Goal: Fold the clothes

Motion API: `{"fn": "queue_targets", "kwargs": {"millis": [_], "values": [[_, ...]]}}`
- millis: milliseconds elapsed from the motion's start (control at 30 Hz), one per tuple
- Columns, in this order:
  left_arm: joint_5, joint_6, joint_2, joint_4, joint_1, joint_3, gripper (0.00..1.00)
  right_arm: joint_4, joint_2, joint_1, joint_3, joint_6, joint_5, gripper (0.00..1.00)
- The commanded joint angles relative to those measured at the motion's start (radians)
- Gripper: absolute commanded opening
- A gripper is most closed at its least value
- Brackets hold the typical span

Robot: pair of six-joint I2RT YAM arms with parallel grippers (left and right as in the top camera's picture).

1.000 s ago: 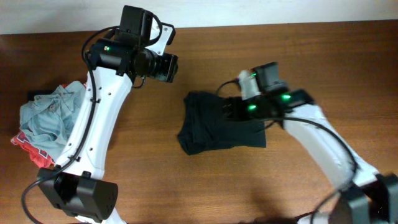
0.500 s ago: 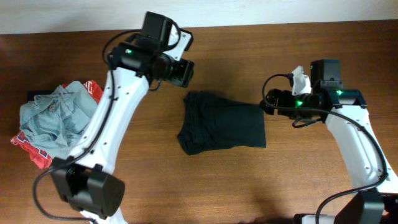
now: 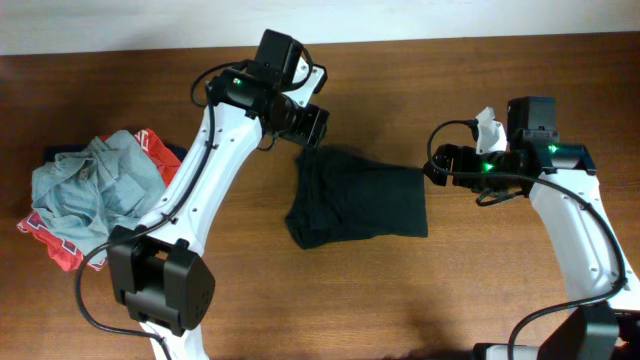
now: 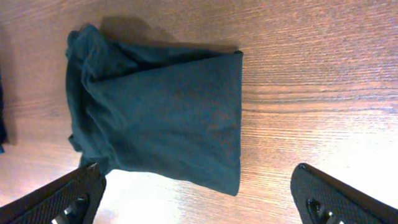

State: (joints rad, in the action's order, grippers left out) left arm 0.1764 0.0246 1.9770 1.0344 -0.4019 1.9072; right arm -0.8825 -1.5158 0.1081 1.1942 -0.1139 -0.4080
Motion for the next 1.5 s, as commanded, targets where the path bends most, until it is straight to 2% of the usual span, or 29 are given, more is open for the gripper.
{"fn": "queue_targets", "kwargs": {"millis": [0,200,300,367,533,867,1000,1033,1100,1167,1233,1467], "values": [[0.019,-0.032,0.033,-0.002,-0.008,-0.008,0.72,0.005,-0.061,0.006,0.004,0.032,0.056,0.99],[0.019,-0.033,0.121,-0.013,-0.051,-0.008,0.72,0.04,-0.225,0.018,0.004,0.033,0.05,0.99],[0.019,-0.036,0.175,-0.025,-0.073,-0.008,0.71,0.06,-0.299,0.018,0.004,0.084,-0.024,1.0],[0.019,-0.039,0.212,-0.032,-0.087,-0.008,0.71,0.063,-0.348,0.013,0.004,0.085,-0.056,0.98],[0.019,-0.04,0.285,-0.031,-0.101,-0.008,0.67,0.083,-0.46,0.01,0.0,0.143,-0.182,0.84],[0.014,-0.04,0.319,-0.039,-0.1,-0.008,0.67,0.102,-0.484,-0.054,-0.02,0.162,-0.29,0.71],[0.014,-0.04,0.319,-0.043,-0.099,-0.008,0.67,0.133,-0.484,-0.093,-0.02,0.162,-0.315,0.55],[0.014,-0.04,0.319,-0.043,-0.099,-0.008,0.67,0.14,-0.484,-0.098,-0.02,0.162,-0.314,0.46],[0.014,-0.04,0.319,-0.042,-0.1,-0.008,0.67,0.147,-0.484,-0.1,-0.02,0.158,-0.314,0.22],[0.009,-0.039,0.319,-0.035,-0.099,-0.008,0.67,0.142,-0.48,-0.089,-0.019,0.151,-0.311,0.08],[-0.008,-0.039,0.319,-0.031,-0.099,-0.007,0.67,0.12,-0.464,-0.066,-0.013,0.104,-0.232,0.04],[-0.015,-0.04,0.305,0.031,-0.068,0.045,0.67,-0.118,-0.334,0.026,0.106,0.053,0.195,0.04]]}}
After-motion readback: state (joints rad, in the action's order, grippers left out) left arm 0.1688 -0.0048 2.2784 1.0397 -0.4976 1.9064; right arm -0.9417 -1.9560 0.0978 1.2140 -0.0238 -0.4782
